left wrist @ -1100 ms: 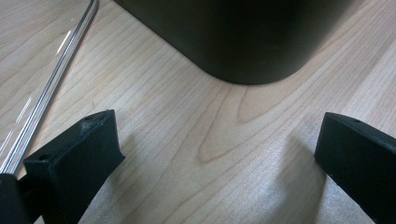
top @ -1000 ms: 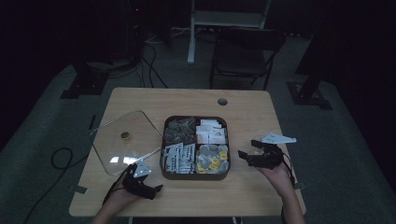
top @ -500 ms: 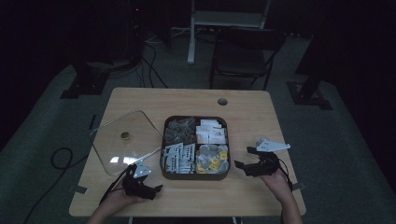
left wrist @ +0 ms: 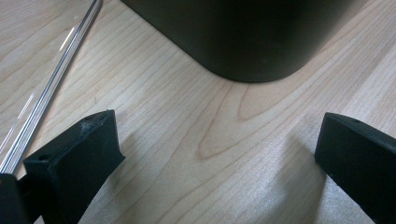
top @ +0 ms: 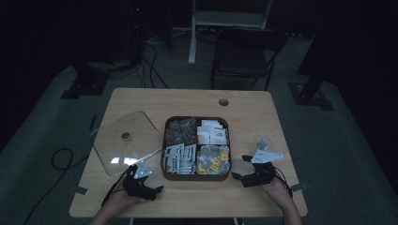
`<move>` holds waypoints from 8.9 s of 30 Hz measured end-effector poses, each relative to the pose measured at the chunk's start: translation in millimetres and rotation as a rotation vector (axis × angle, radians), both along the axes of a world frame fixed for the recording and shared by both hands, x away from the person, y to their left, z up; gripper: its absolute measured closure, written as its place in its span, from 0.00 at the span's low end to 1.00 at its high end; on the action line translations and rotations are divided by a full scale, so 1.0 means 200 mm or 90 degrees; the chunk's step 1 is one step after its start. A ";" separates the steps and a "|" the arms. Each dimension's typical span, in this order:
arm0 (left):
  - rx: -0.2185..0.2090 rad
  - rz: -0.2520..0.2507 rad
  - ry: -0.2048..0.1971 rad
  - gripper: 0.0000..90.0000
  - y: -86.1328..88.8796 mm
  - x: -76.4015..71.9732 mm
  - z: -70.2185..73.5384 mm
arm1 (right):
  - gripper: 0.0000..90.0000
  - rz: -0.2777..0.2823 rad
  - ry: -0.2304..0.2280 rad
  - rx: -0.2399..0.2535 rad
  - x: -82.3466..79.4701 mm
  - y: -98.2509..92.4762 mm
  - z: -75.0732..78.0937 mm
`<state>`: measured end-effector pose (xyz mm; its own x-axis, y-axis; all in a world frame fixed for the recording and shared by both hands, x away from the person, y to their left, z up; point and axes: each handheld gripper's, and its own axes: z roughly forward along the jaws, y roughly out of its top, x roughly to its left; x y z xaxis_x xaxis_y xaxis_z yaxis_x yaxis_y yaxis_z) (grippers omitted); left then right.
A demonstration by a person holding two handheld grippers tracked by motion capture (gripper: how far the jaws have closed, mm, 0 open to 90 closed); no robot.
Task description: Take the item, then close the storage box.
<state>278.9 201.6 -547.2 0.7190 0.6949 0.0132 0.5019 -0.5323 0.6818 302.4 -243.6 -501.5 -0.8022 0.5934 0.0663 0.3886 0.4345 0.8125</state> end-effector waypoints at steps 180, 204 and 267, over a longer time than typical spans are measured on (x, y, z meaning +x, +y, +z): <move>-0.024 0.380 -0.065 0.61 0.42 0.67 0.06 | 0.15 -0.068 0.026 -0.094 -0.04 -0.06 -0.24; -0.061 0.404 -0.071 0.67 0.46 0.62 0.21 | 0.15 -0.068 0.025 -0.094 -0.04 -0.06 -0.24; -0.169 0.102 -0.147 0.67 -0.07 0.49 0.71 | 0.15 -0.068 0.025 -0.094 -0.04 -0.06 -0.24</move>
<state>377.2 187.6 -406.1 0.5999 0.7994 -0.0331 0.3815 -0.2495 0.8901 293.7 -256.1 -550.2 -0.7323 0.6810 0.0029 0.4698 0.5021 0.7261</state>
